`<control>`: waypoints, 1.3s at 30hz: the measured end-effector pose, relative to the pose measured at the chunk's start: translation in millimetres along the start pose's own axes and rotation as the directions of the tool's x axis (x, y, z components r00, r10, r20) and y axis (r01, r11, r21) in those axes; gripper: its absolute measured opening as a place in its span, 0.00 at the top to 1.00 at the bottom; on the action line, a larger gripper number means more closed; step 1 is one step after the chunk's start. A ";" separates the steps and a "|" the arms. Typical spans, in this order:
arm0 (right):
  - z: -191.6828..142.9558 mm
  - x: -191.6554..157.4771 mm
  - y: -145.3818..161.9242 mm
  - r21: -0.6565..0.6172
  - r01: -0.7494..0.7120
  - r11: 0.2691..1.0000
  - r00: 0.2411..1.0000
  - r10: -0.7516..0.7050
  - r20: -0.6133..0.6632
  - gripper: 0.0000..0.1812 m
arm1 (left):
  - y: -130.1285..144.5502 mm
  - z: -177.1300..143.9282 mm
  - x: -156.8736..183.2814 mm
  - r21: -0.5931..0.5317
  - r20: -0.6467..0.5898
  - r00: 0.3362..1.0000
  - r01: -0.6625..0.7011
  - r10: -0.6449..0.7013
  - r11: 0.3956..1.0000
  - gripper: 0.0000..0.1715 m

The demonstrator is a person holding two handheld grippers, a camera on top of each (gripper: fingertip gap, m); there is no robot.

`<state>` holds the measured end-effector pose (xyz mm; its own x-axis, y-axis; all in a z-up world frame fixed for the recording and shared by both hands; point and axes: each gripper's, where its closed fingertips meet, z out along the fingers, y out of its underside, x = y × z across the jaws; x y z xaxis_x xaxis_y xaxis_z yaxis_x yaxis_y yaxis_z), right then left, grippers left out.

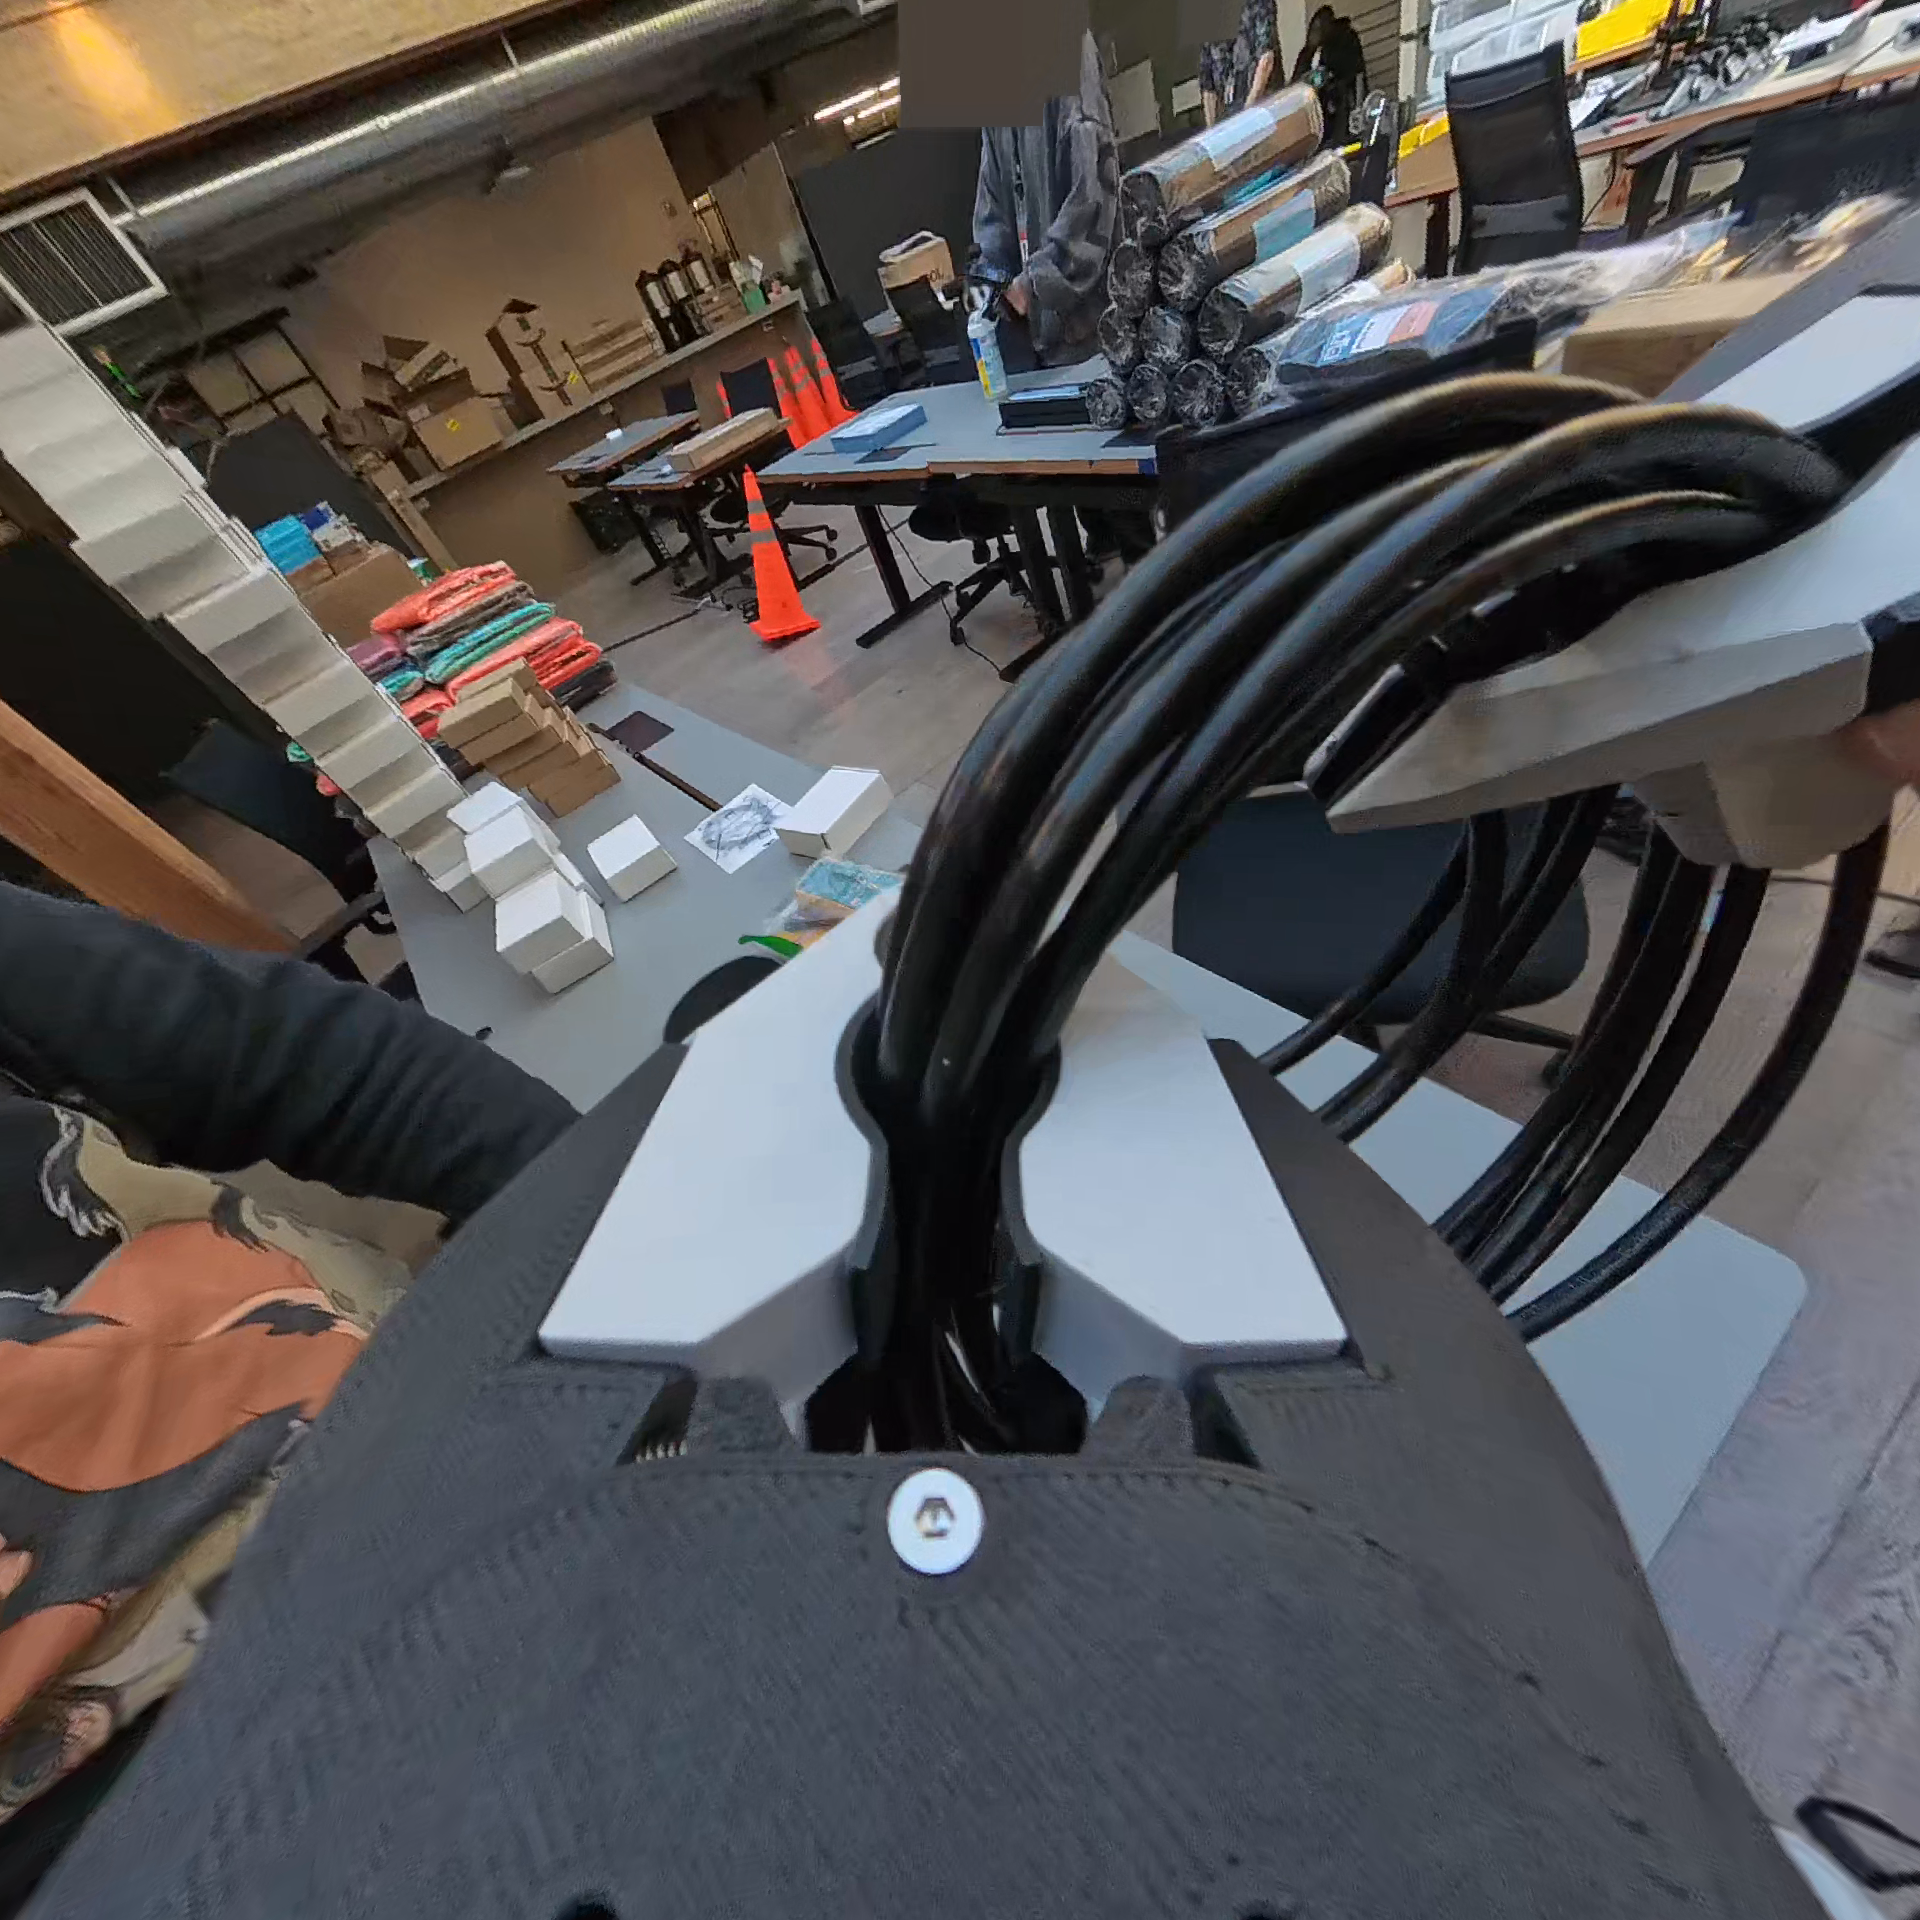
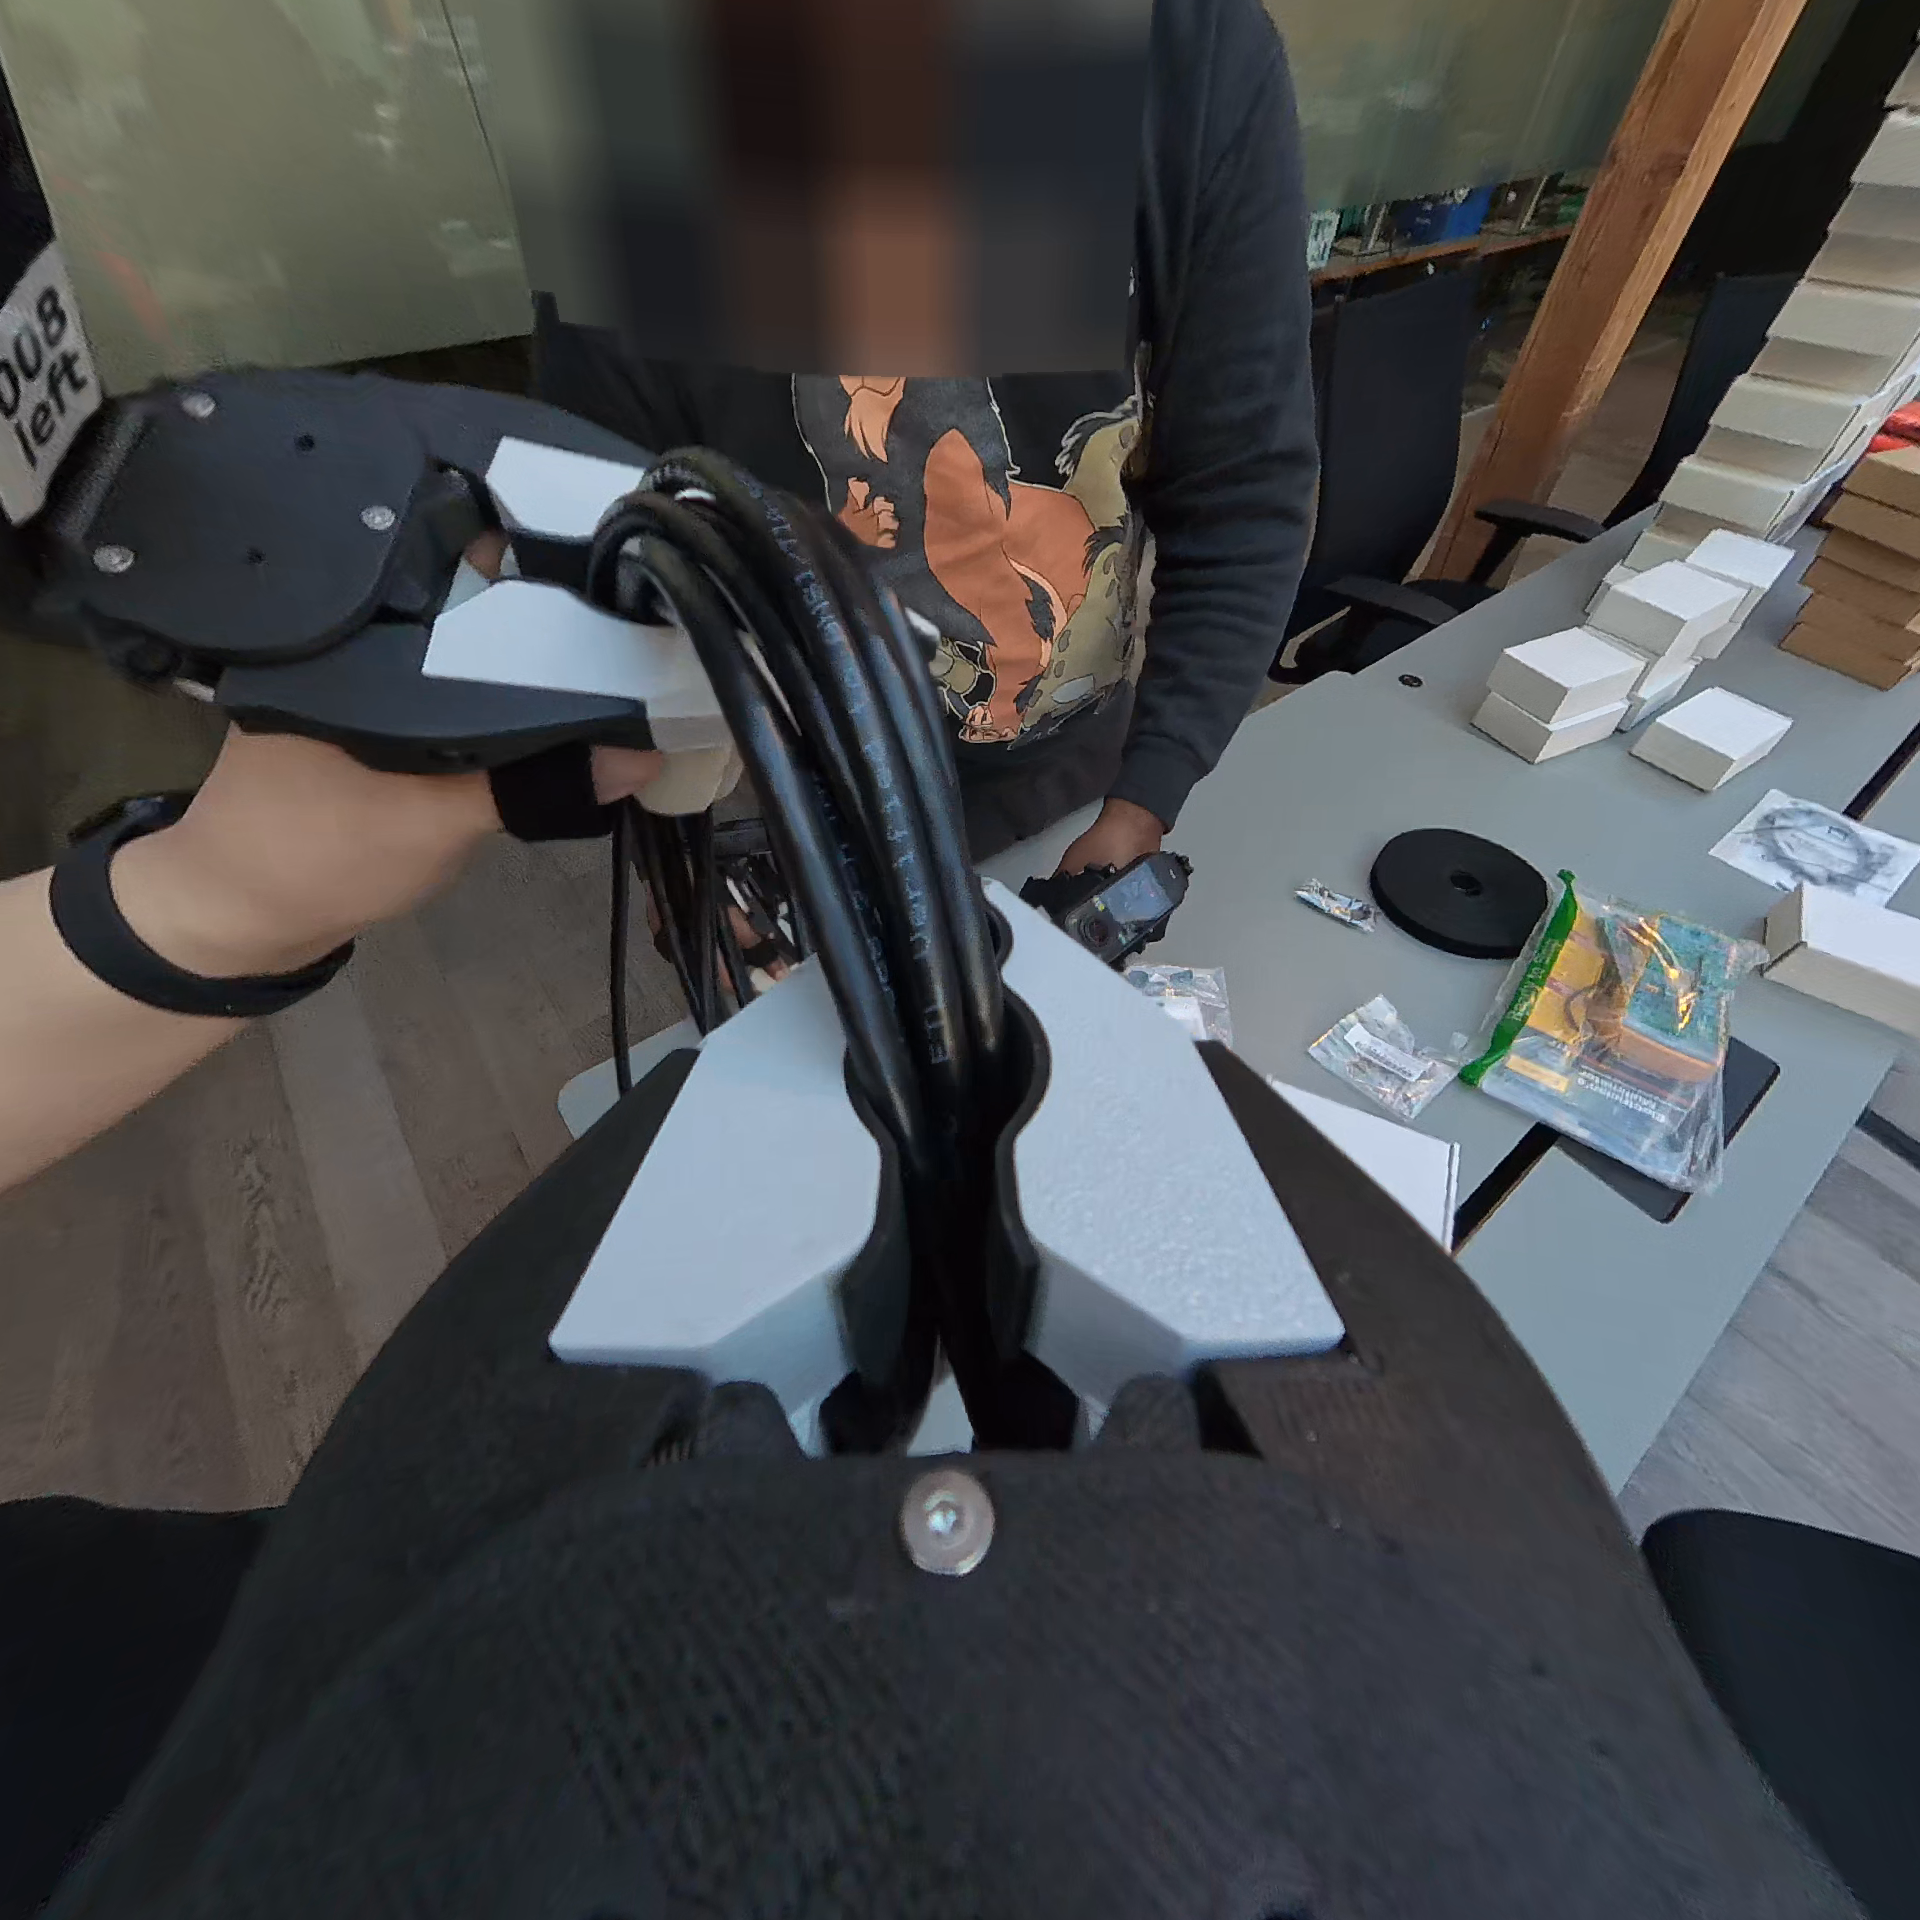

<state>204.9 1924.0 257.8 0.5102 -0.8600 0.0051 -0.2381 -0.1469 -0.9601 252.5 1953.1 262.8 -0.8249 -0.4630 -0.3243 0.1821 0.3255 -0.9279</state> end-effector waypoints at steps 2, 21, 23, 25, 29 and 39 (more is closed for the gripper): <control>-9.2 -7.8 -13.7 0.035 0.045 0.998 0.997 -0.047 0.062 0.96 | -23.2 -4.5 -6.6 0.016 0.017 0.996 -0.090 0.090 0.996 0.97; -109.6 -98.9 -74.9 0.137 -0.021 0.990 0.363 -0.120 0.924 0.79 | -118.2 -28.9 16.3 0.058 -0.212 0.844 -0.492 0.493 0.869 0.98; -115.0 -102.2 -80.3 0.172 -0.080 0.982 0.321 -0.138 0.937 0.79 | -118.7 -30.0 17.1 0.057 -0.242 0.868 -0.434 0.435 0.899 0.96; -121.3 -106.3 -81.9 0.225 -0.114 0.968 0.283 -0.185 0.941 0.78 | -119.9 -31.7 20.6 0.061 -0.288 0.884 -0.366 0.367 0.929 0.92; -122.1 -111.5 -81.1 0.253 -0.186 0.950 0.242 -0.205 0.948 0.78 | -114.9 -31.2 23.1 0.059 -0.320 0.901 -0.290 0.293 0.955 0.90; -74.0 -93.6 -51.0 0.052 -0.312 0.949 0.349 0.064 0.935 0.77 | -34.3 8.8 20.7 -0.228 -0.252 0.935 -0.307 0.249 0.924 0.97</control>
<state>108.1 1975.8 327.0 0.9356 0.1471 -0.3208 -0.3421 0.1542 -0.9269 233.9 1925.0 286.3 -0.8611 -0.1443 -0.4875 0.2995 0.6310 -0.7157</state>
